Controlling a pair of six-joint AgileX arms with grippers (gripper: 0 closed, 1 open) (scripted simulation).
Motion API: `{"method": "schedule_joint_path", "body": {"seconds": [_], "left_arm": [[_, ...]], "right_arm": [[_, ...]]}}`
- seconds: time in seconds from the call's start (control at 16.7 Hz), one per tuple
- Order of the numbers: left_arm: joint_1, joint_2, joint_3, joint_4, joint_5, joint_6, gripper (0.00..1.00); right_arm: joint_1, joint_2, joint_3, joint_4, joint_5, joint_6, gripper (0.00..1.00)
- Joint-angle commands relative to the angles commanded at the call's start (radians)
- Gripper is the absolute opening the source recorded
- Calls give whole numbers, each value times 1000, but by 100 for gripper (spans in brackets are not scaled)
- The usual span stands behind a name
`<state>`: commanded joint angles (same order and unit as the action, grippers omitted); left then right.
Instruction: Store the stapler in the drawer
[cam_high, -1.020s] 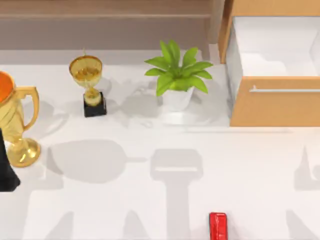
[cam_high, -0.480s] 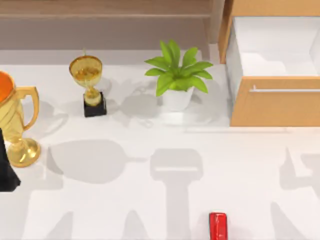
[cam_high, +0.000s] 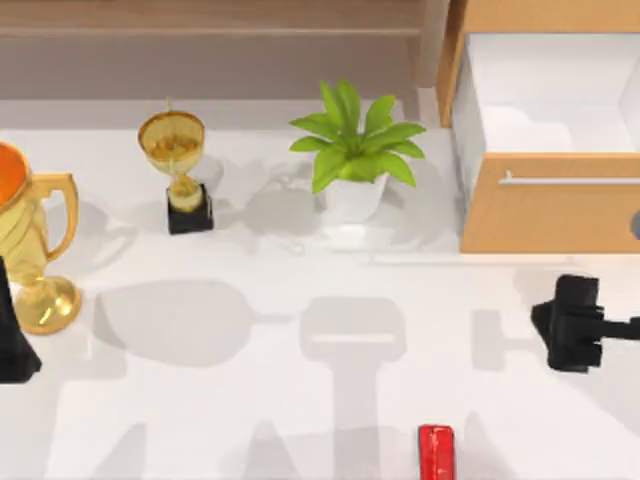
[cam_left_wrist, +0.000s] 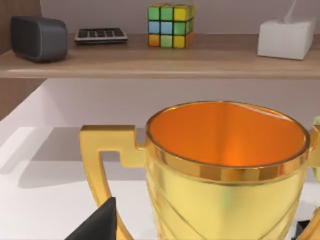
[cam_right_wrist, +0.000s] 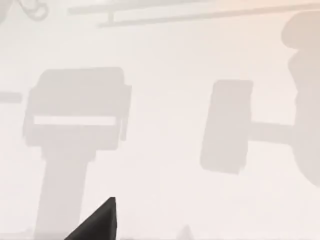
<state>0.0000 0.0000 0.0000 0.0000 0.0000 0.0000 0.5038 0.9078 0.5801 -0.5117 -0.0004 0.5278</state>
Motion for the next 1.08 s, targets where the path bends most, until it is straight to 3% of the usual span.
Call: {"method": "schedule_joint_path", "body": {"seconds": [0.6, 1.08], "left_arm": [[0, 0, 0, 0, 0, 0, 100], [0, 0, 0, 0, 0, 0, 100]], "right_arm": [[383, 703, 439, -387, -2, 402, 100], [424, 784, 489, -432, -2, 448, 100]]}}
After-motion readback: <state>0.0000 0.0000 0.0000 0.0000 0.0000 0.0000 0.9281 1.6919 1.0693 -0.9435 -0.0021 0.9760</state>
